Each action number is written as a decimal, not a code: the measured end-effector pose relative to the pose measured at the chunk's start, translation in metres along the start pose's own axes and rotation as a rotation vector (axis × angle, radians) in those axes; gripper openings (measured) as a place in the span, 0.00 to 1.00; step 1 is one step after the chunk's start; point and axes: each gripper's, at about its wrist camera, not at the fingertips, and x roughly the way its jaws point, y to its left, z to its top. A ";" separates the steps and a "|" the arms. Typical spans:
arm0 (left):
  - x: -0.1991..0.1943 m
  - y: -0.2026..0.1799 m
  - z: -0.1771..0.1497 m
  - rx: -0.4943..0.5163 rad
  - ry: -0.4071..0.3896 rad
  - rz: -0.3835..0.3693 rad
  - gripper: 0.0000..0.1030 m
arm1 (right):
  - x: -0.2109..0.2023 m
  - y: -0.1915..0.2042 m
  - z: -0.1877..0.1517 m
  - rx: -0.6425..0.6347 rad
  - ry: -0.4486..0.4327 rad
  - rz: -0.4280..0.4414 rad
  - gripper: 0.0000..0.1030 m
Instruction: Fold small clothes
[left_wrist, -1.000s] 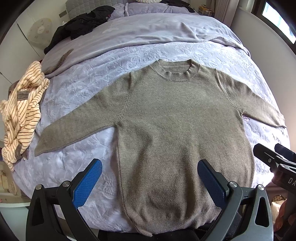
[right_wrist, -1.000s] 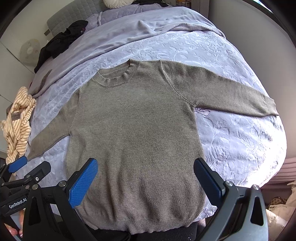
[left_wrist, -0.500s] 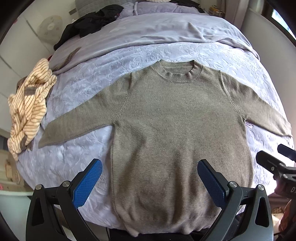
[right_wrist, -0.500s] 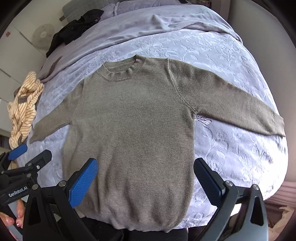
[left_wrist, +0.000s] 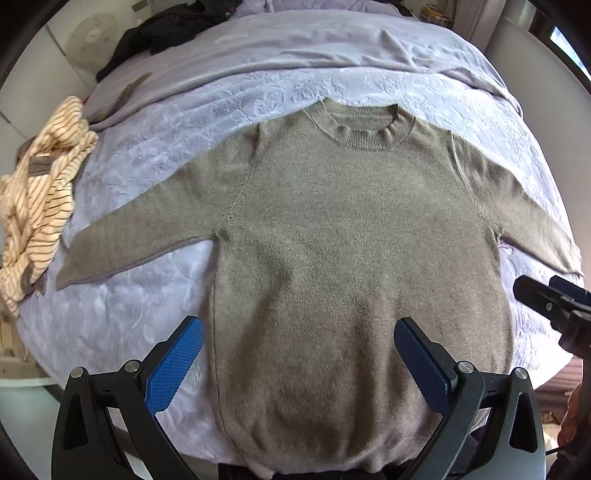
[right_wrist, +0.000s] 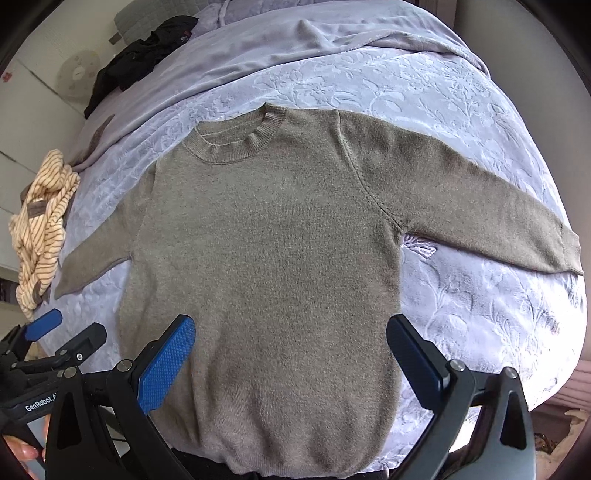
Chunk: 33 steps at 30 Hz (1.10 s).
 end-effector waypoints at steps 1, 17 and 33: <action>0.004 0.003 0.002 0.007 0.006 -0.009 1.00 | 0.002 0.002 0.000 0.009 0.001 -0.006 1.00; 0.041 0.039 0.011 0.043 0.035 -0.123 1.00 | 0.025 0.056 -0.001 0.043 0.027 -0.081 1.00; 0.090 0.171 0.007 -0.305 -0.060 -0.323 1.00 | 0.051 0.152 0.010 -0.172 0.042 0.004 1.00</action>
